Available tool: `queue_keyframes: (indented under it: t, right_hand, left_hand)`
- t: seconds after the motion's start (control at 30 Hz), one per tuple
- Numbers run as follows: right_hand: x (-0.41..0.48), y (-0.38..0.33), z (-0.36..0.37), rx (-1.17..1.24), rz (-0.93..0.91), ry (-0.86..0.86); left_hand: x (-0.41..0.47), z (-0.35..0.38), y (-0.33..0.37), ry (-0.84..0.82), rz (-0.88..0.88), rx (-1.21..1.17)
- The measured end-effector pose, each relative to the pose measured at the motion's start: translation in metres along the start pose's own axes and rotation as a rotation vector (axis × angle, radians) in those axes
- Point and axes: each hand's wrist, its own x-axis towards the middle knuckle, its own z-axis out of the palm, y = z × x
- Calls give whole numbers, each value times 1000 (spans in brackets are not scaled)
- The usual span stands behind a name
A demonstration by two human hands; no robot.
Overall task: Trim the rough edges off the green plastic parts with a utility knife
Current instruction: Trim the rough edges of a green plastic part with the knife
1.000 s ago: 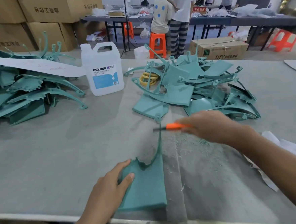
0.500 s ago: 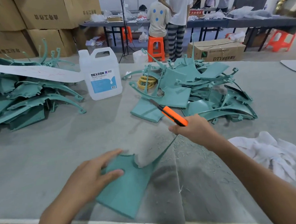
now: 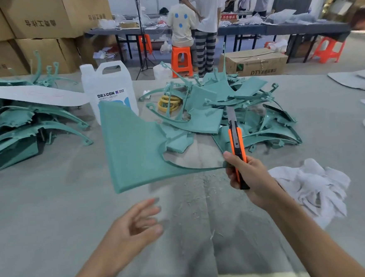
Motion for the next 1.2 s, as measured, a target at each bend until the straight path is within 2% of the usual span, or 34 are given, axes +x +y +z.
queue_keyframes:
  t: [0.13, 0.23, 0.37, 0.47, 0.6, 0.7, 0.83, 0.93, 1.0, 1.1, 1.2]
  right_hand:
    - [-18, 19, 20, -2, 60, -76]
    - [-34, 32, 24, -133, 49, -94]
    - [-50, 35, -2, -525, -112, 78]
    - [-68, 41, -10, -806, -195, 60]
    - [-81, 44, -1, -1118, -282, -4]
    - [-83, 41, 10, -1231, -298, -31]
    - [-79, 36, 19, -1384, -319, -70]
    - [-66, 24, 11, -1473, -263, -23]
    - [-65, 18, 5, -1454, -282, 2]
    - [-73, 16, 11, -1381, -328, -94]
    - [-69, 17, 11, -1426, -316, -74]
  left_hand:
    - [28, 50, 27, 4, 71, -108]
    - [41, 65, 34, 163, 118, -200]
    - [45, 53, 21, 325, 120, -95]
    - [43, 45, 6, 333, 82, 102]
    - [36, 51, -4, 357, 119, 155]
    - [36, 53, -7, 387, 203, 182]
    - [41, 51, -20, 367, 200, 111]
    - [46, 50, -27, 355, 196, 47]
    - [48, 49, -30, 358, 208, 35]
    - [51, 48, -34, 345, 222, 53]
    - [52, 49, -37, 339, 226, 36]
